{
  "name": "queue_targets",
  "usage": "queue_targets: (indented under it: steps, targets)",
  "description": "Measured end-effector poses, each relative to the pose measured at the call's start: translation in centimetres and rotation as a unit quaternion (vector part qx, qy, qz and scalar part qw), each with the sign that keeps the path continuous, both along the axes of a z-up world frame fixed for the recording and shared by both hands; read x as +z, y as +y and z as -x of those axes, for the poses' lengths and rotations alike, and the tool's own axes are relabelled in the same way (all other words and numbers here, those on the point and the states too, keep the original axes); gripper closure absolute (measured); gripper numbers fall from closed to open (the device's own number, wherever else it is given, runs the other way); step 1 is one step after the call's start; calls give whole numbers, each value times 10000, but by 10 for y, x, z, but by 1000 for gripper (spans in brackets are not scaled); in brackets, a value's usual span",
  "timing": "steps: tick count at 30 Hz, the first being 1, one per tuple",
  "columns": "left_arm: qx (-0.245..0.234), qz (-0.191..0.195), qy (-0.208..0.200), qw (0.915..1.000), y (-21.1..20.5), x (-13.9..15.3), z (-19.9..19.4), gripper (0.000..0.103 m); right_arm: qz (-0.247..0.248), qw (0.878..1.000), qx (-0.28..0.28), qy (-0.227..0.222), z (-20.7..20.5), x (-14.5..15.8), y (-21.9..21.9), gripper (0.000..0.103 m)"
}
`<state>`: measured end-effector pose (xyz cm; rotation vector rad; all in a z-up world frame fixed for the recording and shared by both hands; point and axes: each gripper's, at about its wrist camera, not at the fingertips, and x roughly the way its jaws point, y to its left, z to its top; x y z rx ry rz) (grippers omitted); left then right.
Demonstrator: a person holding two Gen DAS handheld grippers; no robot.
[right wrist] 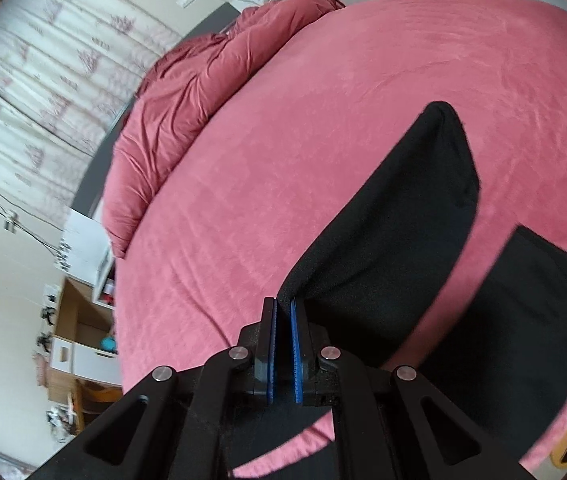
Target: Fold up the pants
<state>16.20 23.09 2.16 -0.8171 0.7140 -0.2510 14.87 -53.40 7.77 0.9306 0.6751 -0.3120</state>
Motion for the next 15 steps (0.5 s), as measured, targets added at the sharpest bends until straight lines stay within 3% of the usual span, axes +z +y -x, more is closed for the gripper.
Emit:
queue_targets:
  steps: [2,3,7,9,12,15]
  targets:
    - [66,101,-40,9999,4,-3,19,97,15,10000,25,-82,20,-2,1,97]
    - [137,168,-81,9997,7,-6,32,103,16,9999,32,-112,28,-4,2,97]
    - [334,322,-132,9988,19,-22,69,103,-93,9996,61,-264,60,-19,3,97]
    - [358,297,30,9989,21,-36,82,103,-46,9997,85,-242,69,-28,7,97]
    - [113,680,392,9968,16,-66,94,103,16,9998,97,-155,84,-50,13,96]
    - [-107,357,580,9976,-6,-76,97,96,90,9999,-5,-76,96,-70,18,92]
